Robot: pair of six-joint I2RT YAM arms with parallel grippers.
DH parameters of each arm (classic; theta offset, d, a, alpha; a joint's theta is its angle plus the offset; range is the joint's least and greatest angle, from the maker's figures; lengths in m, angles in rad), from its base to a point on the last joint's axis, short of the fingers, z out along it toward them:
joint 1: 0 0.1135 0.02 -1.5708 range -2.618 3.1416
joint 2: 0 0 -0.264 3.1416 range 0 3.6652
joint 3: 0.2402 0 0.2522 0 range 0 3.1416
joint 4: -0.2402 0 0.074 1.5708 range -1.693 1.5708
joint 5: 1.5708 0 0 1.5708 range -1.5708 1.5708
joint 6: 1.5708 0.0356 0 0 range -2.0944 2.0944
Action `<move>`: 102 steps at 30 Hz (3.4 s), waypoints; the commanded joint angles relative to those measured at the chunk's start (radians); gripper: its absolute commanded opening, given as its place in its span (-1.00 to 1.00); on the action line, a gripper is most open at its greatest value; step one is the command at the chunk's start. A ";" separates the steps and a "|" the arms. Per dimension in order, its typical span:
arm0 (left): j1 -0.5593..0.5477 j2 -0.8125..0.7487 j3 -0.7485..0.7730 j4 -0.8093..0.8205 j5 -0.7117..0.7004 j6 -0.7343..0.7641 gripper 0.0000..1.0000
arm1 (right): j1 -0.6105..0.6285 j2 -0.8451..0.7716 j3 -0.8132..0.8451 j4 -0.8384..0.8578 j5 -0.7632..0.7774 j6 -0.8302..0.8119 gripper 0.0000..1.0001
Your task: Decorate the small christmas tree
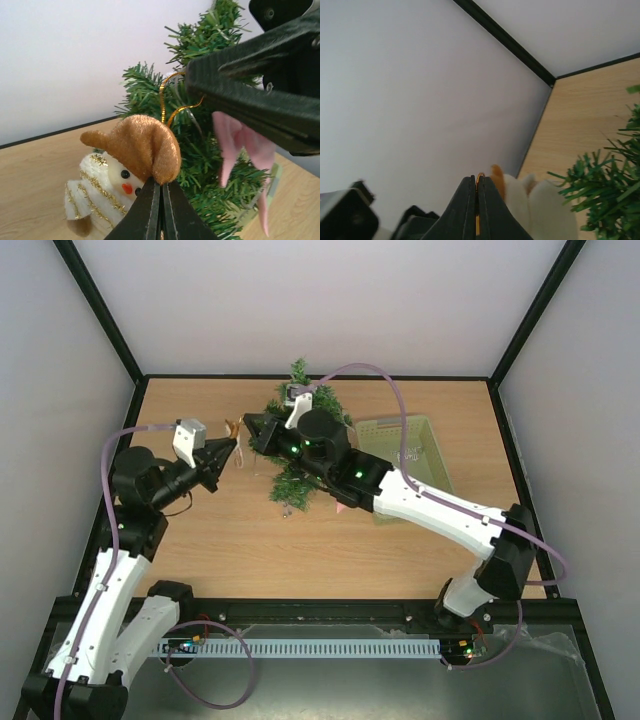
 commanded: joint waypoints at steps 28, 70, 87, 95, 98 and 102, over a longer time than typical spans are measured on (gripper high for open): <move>0.002 0.069 -0.109 0.177 -0.016 0.029 -0.95 | -0.018 0.119 0.145 -0.194 0.170 -0.189 -0.97; 0.003 0.061 -0.070 0.105 -0.090 -0.016 -0.95 | -0.034 0.089 0.102 -0.137 0.106 -0.178 -0.97; 0.003 0.145 -0.061 0.152 0.018 -0.024 -0.95 | -0.034 0.131 0.124 -0.179 0.120 -0.179 -0.97; 0.003 0.173 -0.056 0.180 0.018 -0.027 -0.95 | -0.034 0.149 0.137 -0.186 0.150 -0.198 -0.97; 0.003 0.180 -0.051 0.184 0.012 -0.029 -0.95 | -0.034 0.154 0.144 -0.185 0.155 -0.204 -0.97; 0.004 0.178 -0.043 0.178 -0.005 -0.032 -0.95 | -0.034 0.148 0.146 -0.186 0.158 -0.207 -0.97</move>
